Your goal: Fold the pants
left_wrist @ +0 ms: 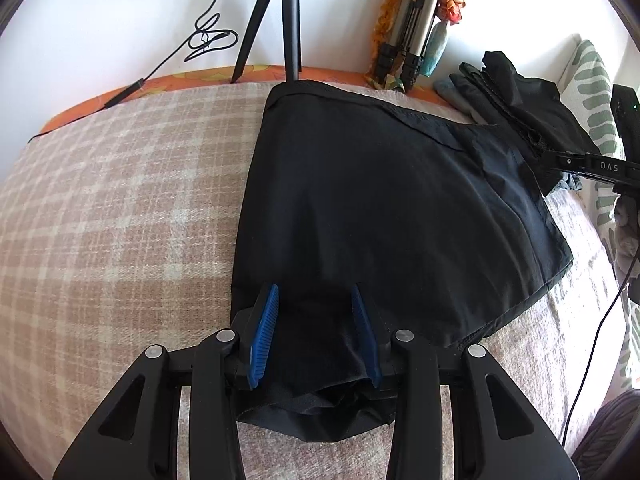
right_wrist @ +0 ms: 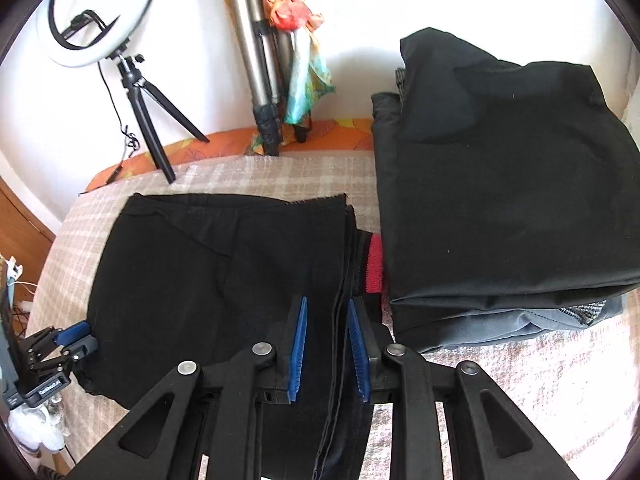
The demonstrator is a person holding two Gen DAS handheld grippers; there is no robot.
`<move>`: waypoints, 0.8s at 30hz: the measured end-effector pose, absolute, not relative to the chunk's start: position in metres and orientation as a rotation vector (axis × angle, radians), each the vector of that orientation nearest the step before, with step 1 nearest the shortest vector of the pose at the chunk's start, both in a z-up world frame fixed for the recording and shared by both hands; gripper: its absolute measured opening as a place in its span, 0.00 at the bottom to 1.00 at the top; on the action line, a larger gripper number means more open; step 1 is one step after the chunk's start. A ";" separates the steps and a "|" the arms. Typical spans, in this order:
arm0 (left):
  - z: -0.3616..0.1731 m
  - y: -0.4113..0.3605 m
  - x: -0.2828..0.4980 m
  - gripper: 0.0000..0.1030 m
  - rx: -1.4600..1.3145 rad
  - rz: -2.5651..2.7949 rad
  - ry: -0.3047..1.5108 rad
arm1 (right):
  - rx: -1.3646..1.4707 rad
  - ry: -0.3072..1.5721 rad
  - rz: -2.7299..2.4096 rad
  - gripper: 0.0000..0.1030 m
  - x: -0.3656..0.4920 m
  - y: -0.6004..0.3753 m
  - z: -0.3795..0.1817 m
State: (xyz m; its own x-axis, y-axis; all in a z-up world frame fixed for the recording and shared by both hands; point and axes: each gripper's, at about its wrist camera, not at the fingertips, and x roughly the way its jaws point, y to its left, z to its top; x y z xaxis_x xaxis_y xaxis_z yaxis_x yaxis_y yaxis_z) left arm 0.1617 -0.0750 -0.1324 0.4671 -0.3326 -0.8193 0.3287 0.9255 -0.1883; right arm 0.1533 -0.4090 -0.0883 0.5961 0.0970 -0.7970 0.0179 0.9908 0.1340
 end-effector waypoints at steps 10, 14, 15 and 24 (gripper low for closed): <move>-0.130 -0.064 0.162 0.35 -0.043 -0.399 1.024 | 0.056 0.995 0.044 0.34 0.228 -0.377 -0.116; -0.130 -0.050 0.162 0.35 -0.064 -0.384 1.033 | 0.074 1.011 0.039 0.34 0.242 -0.381 -0.128; -0.130 -0.045 0.163 0.35 -0.078 -0.371 1.039 | 0.053 1.016 0.031 0.34 0.244 -0.379 -0.129; -0.124 -0.023 0.163 0.35 -0.170 -0.358 1.050 | -0.012 0.924 0.205 0.35 0.238 -0.298 -0.086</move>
State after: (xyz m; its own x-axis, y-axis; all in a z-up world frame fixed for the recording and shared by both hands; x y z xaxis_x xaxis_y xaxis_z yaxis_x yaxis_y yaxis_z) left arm 0.1629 -0.0231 -0.1242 0.4468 -0.3676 -0.8156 0.2067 0.9294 -0.3056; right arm 0.2379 -0.2980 -0.0865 0.5844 0.1708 -0.7933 -0.1812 0.9804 0.0776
